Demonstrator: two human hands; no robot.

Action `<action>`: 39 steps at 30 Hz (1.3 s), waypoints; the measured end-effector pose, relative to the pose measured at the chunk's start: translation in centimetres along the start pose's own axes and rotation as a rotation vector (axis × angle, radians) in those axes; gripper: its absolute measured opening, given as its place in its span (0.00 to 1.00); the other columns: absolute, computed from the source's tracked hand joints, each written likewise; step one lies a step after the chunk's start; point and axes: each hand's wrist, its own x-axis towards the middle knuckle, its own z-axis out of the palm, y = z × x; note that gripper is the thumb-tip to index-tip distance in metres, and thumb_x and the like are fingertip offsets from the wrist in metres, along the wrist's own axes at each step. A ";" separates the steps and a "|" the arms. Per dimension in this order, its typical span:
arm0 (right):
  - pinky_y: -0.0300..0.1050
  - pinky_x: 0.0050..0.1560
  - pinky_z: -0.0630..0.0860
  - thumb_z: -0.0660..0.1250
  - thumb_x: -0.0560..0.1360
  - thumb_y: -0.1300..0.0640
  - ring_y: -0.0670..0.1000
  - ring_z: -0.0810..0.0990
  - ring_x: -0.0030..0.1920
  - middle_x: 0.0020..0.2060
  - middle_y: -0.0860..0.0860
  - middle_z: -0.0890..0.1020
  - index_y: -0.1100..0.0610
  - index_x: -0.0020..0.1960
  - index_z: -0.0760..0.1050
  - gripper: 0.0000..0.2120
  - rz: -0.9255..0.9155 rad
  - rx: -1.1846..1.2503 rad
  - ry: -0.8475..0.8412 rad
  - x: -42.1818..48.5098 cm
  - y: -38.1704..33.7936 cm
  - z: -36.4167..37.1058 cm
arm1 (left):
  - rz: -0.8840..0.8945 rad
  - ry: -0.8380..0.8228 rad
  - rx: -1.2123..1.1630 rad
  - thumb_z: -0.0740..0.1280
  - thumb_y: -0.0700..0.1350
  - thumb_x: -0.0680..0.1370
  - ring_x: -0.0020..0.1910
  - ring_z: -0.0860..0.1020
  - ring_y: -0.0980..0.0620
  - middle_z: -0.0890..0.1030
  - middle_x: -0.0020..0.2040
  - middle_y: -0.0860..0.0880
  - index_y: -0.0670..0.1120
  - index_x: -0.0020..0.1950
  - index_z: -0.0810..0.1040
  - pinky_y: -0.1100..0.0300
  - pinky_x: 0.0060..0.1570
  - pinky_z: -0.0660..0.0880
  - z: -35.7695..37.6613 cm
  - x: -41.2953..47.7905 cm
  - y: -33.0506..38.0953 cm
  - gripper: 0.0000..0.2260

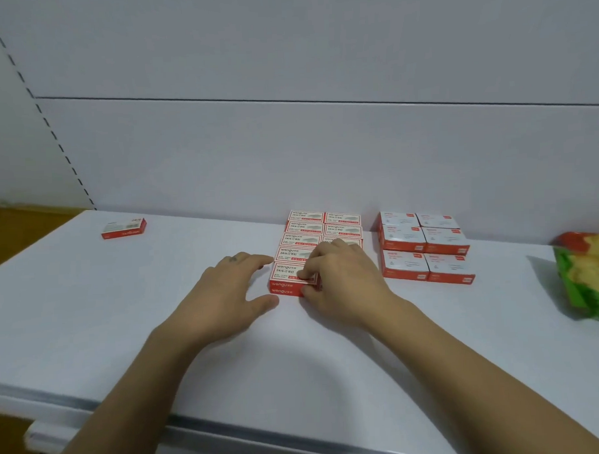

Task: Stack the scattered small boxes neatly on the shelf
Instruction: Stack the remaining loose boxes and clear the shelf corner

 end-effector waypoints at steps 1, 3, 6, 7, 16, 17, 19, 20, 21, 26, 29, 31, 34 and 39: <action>0.50 0.58 0.66 0.65 0.73 0.48 0.52 0.72 0.55 0.52 0.48 0.79 0.48 0.54 0.81 0.12 0.002 -0.003 -0.008 0.0 0.0 -0.1 | 0.001 0.004 0.010 0.66 0.63 0.73 0.67 0.68 0.55 0.68 0.71 0.58 0.61 0.72 0.62 0.54 0.64 0.66 -0.1 -0.1 -0.1 0.30; 0.50 0.58 0.66 0.65 0.73 0.46 0.53 0.72 0.55 0.52 0.48 0.79 0.48 0.53 0.81 0.13 0.000 -0.010 -0.037 0.1 -0.1 -0.3 | -0.003 0.009 0.034 0.66 0.63 0.73 0.68 0.67 0.55 0.67 0.71 0.58 0.61 0.72 0.61 0.53 0.65 0.65 -0.5 -0.5 -0.3 0.30; 0.50 0.61 0.66 0.65 0.73 0.41 0.52 0.71 0.59 0.57 0.49 0.77 0.47 0.58 0.78 0.18 -0.012 -0.034 -0.093 0.7 -0.2 -1.2 | 0.004 0.022 0.061 0.66 0.63 0.73 0.69 0.65 0.54 0.66 0.72 0.58 0.61 0.72 0.61 0.53 0.66 0.64 -1.6 -0.7 -0.9 0.29; 0.50 0.64 0.64 0.65 0.73 0.41 0.52 0.70 0.61 0.60 0.48 0.76 0.47 0.62 0.76 0.21 -0.017 -0.027 -0.099 1.0 -0.4 -1.4 | 0.017 0.027 0.064 0.66 0.63 0.73 0.69 0.65 0.54 0.67 0.72 0.57 0.61 0.72 0.62 0.54 0.66 0.64 -2.1 -0.7 -1.1 0.29; 0.49 0.69 0.60 0.67 0.72 0.41 0.52 0.64 0.69 0.71 0.48 0.67 0.47 0.74 0.60 0.34 -0.103 0.007 -0.143 6.5 -5.9 -0.5 | -0.009 0.116 0.152 0.63 0.66 0.73 0.67 0.66 0.53 0.69 0.70 0.57 0.61 0.70 0.65 0.54 0.63 0.64 -6.4 -1.5 -6.5 0.27; 0.50 0.69 0.60 0.67 0.72 0.41 0.52 0.64 0.70 0.71 0.49 0.66 0.47 0.75 0.59 0.35 -0.110 -0.001 -0.166 7.3 -6.8 -0.1 | -0.040 0.120 0.155 0.63 0.67 0.72 0.67 0.67 0.53 0.69 0.70 0.57 0.62 0.70 0.65 0.54 0.64 0.64 -6.9 -1.8 -7.6 0.27; 0.51 0.68 0.61 0.67 0.72 0.40 0.53 0.63 0.70 0.72 0.49 0.65 0.48 0.75 0.58 0.36 -0.119 0.002 -0.202 8.9 -8.6 0.8 | -0.102 0.123 0.170 0.62 0.68 0.72 0.67 0.68 0.53 0.69 0.70 0.57 0.62 0.69 0.66 0.53 0.65 0.64 -7.9 -2.3 -9.8 0.27; 0.51 0.68 0.60 0.67 0.72 0.40 0.53 0.63 0.70 0.72 0.50 0.65 0.48 0.75 0.58 0.36 -0.122 0.007 -0.219 9.7 -9.5 1.3 | -0.129 0.125 0.183 0.62 0.68 0.72 0.68 0.68 0.53 0.69 0.71 0.57 0.62 0.69 0.66 0.52 0.65 0.65 -8.4 -2.6 -10.8 0.27; 0.51 0.68 0.60 0.67 0.72 0.41 0.54 0.63 0.71 0.73 0.50 0.64 0.48 0.75 0.58 0.36 -0.127 0.006 -0.236 10.5 -10.4 1.9 | -0.155 0.127 0.195 0.62 0.69 0.72 0.68 0.68 0.52 0.69 0.71 0.56 0.62 0.69 0.66 0.52 0.65 0.65 -8.9 -2.9 -11.9 0.27; 0.52 0.68 0.61 0.67 0.73 0.41 0.55 0.64 0.71 0.73 0.52 0.64 0.49 0.75 0.58 0.36 -0.156 -0.021 -0.302 14.6 -14.8 4.5 | -0.276 0.162 0.216 0.62 0.68 0.72 0.68 0.67 0.52 0.69 0.71 0.56 0.61 0.69 0.67 0.49 0.66 0.64 -11.0 -4.6 -16.4 0.27; 0.52 0.67 0.64 0.67 0.73 0.40 0.55 0.66 0.69 0.73 0.52 0.64 0.49 0.75 0.59 0.36 -0.164 -0.040 -0.334 17.1 -17.3 5.8 | -0.309 0.179 0.195 0.62 0.67 0.73 0.68 0.67 0.52 0.70 0.70 0.55 0.61 0.69 0.67 0.49 0.66 0.64 -12.3 -5.3 -18.4 0.26; 0.50 0.62 0.69 0.68 0.72 0.41 0.55 0.70 0.67 0.71 0.51 0.66 0.49 0.75 0.59 0.36 -0.142 -0.020 -0.361 18.7 -18.6 6.6 | -0.313 0.201 0.177 0.62 0.66 0.74 0.68 0.67 0.52 0.70 0.70 0.55 0.60 0.69 0.67 0.50 0.65 0.64 -13.1 -5.7 -19.5 0.25; 0.45 0.52 0.70 0.70 0.72 0.42 0.55 0.73 0.63 0.67 0.52 0.69 0.51 0.74 0.62 0.35 -0.104 0.010 -0.380 21.1 -20.1 8.1 | -0.322 0.224 0.159 0.61 0.65 0.75 0.68 0.66 0.52 0.70 0.70 0.55 0.60 0.69 0.67 0.49 0.66 0.62 -14.0 -6.2 -20.9 0.24; 0.45 0.51 0.70 0.69 0.72 0.47 0.56 0.73 0.61 0.65 0.54 0.71 0.55 0.72 0.64 0.32 -0.051 0.006 -0.372 24.4 -22.1 10.4 | -0.319 0.230 0.133 0.61 0.63 0.76 0.69 0.65 0.51 0.70 0.70 0.55 0.58 0.70 0.67 0.48 0.67 0.62 -15.0 -6.7 -23.0 0.24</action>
